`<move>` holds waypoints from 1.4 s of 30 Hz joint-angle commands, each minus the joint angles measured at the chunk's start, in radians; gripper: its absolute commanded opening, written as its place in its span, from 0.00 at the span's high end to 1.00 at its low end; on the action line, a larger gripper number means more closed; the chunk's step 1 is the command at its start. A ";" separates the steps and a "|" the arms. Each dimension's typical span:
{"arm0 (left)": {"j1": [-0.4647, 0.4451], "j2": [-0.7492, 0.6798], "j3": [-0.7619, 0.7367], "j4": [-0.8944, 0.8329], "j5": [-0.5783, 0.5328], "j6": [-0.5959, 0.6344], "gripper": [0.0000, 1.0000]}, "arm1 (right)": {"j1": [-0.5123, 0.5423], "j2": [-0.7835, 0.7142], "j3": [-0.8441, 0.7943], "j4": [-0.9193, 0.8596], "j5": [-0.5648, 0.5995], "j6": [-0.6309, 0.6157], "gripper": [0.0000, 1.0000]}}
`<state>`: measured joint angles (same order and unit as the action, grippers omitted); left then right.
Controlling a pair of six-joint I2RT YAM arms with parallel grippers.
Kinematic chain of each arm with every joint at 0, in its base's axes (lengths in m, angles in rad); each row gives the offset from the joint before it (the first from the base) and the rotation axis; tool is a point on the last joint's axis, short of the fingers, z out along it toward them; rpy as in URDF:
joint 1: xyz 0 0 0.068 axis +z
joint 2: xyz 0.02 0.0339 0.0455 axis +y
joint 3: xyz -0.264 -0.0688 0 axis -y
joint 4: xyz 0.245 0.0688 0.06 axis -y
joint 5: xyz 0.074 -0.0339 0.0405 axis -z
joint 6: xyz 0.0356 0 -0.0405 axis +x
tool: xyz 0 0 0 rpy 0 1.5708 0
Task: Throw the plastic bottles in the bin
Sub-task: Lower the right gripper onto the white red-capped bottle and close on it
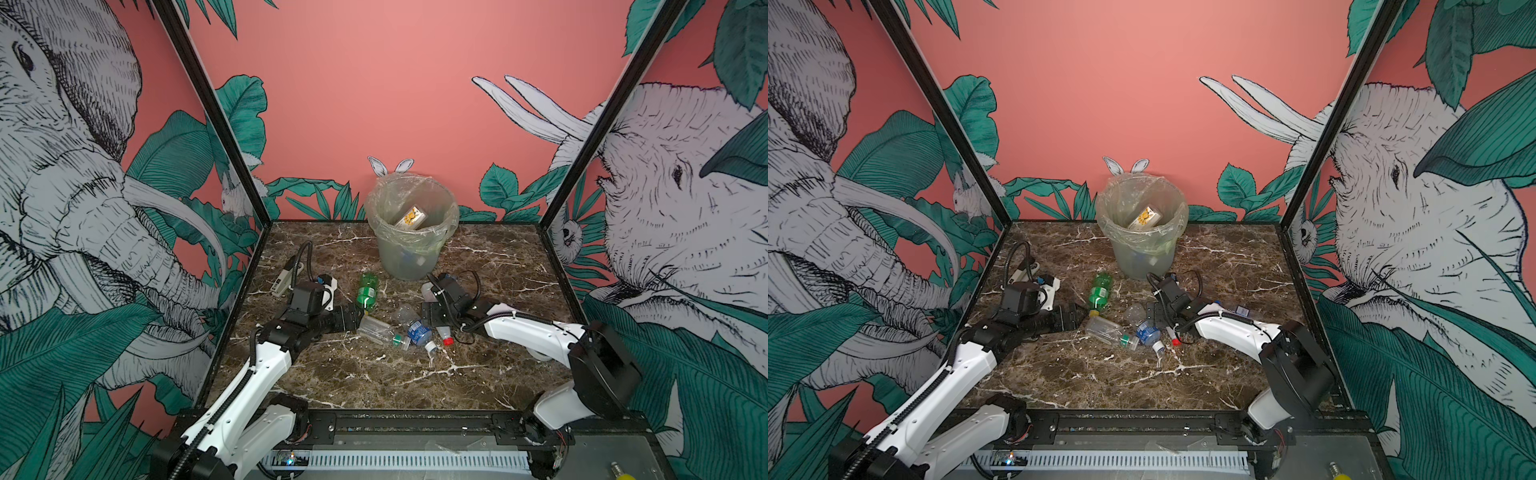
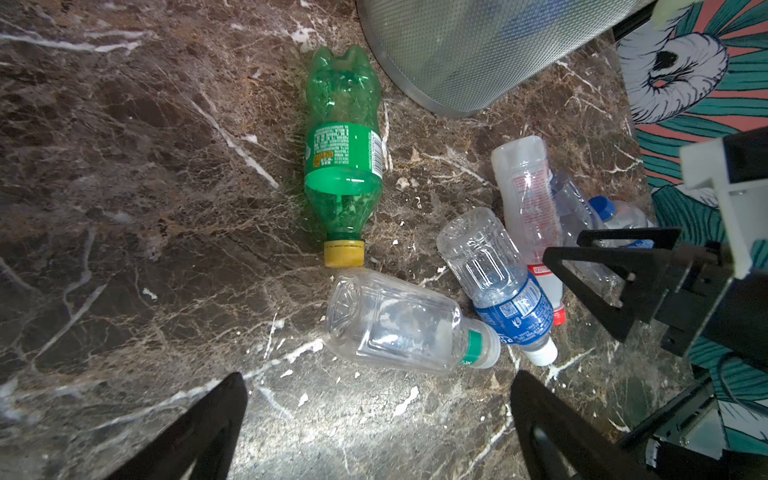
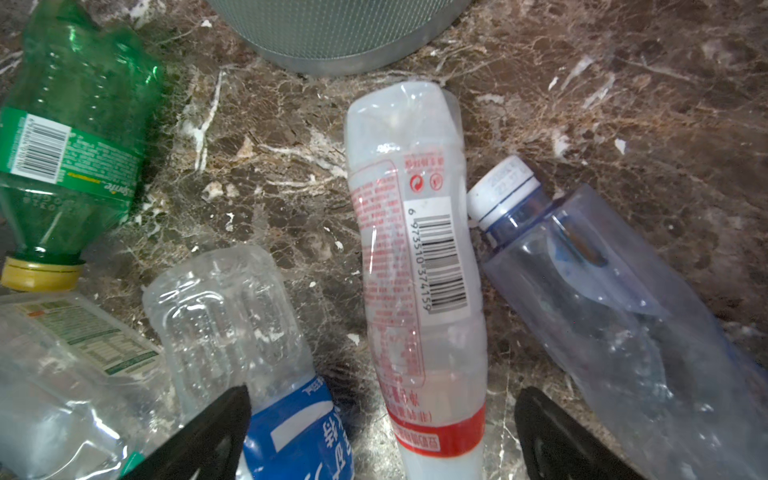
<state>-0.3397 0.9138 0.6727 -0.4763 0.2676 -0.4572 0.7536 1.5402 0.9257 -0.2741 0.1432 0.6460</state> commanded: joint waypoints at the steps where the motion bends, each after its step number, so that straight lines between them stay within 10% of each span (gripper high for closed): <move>1: 0.004 -0.027 -0.020 -0.040 -0.021 -0.011 0.01 | -0.007 0.020 0.024 -0.018 0.036 0.004 0.02; 42: 0.004 -0.051 -0.031 -0.048 -0.066 -0.056 0.01 | -0.031 0.149 -0.036 0.118 0.056 -0.060 0.40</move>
<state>-0.3397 0.8658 0.6529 -0.5121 0.2180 -0.5041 0.7254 1.6917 0.9001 -0.1692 0.1684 0.6060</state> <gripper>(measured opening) 0.994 0.618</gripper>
